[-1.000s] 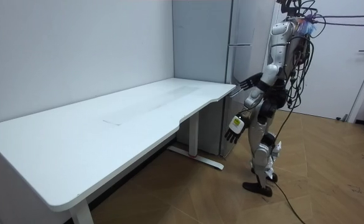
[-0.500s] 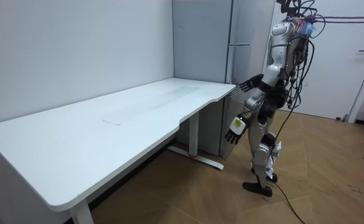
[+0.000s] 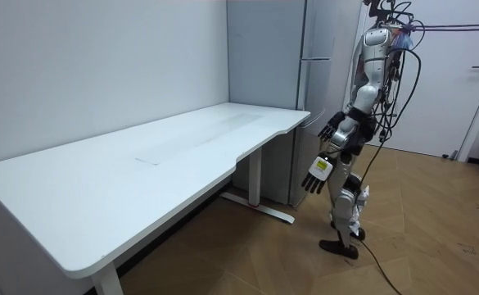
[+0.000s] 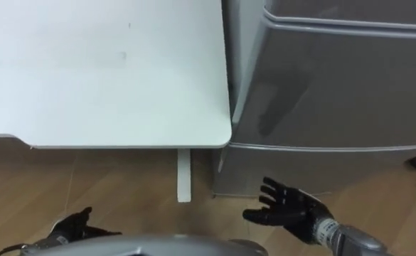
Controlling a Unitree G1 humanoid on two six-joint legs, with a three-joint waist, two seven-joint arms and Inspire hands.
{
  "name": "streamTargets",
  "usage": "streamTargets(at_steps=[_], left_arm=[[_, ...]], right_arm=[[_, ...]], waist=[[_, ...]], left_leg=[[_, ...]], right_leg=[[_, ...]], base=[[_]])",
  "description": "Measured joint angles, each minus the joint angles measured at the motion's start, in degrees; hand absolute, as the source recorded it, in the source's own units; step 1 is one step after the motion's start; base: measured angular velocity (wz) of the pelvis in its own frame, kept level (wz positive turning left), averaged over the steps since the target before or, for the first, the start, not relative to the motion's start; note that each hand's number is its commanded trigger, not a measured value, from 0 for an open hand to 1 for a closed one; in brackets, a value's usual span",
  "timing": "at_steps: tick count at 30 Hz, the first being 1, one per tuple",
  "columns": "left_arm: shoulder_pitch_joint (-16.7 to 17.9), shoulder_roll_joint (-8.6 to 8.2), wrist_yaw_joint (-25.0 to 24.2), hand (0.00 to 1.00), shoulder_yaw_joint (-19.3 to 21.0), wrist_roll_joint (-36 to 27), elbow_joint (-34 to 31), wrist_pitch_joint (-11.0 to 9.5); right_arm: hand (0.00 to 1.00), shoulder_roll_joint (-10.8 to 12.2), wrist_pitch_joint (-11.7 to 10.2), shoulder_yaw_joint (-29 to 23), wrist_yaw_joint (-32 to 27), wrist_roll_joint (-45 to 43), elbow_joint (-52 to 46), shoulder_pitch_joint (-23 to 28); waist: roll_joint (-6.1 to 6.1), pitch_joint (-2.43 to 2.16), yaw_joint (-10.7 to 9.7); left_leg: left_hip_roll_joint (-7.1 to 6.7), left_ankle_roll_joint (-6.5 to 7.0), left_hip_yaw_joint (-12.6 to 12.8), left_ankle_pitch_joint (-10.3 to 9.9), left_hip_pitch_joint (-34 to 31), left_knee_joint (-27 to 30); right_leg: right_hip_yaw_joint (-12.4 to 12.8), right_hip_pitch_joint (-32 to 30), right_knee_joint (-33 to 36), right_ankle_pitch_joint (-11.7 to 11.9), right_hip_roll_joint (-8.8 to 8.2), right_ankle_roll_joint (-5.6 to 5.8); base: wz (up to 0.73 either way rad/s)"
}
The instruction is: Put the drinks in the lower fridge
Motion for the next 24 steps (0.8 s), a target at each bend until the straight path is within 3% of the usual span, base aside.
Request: streamTargets(at_steps=[8,15,18,24], left_arm=[[-0.21,-1.70,0.31,0.00,3.45,0.30,1.10,0.00],[0.46,-2.82,1.34,0.00,6.44,0.54,2.56,-0.16],[0.87,-3.09,1.83,0.00,6.78,0.49,2.85,-0.16],[1.11,-3.91,3.25,0.00,6.84,1.11,3.10,-0.13]], right_arm=[[0.00,3.27,0.09,0.29,-1.76,-1.23,11.62,-3.16],[0.00,6.96,0.27,-0.01,-6.18,1.60,22.54,-5.36],[0.00,7.65,0.07,-0.23,-8.30,2.57,24.02,-5.62],[0.00,8.56,-0.12,-0.68,-13.82,2.66,24.86,-5.48]], waist=[[0.20,0.25,2.29],[0.13,0.28,2.32],[0.13,0.28,2.26],[0.67,0.29,2.17]], left_leg=[[-0.55,-0.09,-1.70,0.15,-0.55,0.41],[-0.98,0.18,-3.30,0.42,-0.75,0.36],[-1.69,0.25,-4.15,0.46,-0.66,0.46],[-1.78,0.27,-5.06,0.46,-0.43,0.82]], right_leg=[[-2.12,0.44,-0.01,-0.03,-0.15,0.05],[-3.08,0.91,-0.15,-0.22,-0.22,0.36],[-3.55,1.74,-0.97,-0.21,-0.25,0.38],[-3.62,2.40,-0.98,-0.20,-0.24,0.39]], base=[[0.11],[0.12],[0.14],[0.10]])
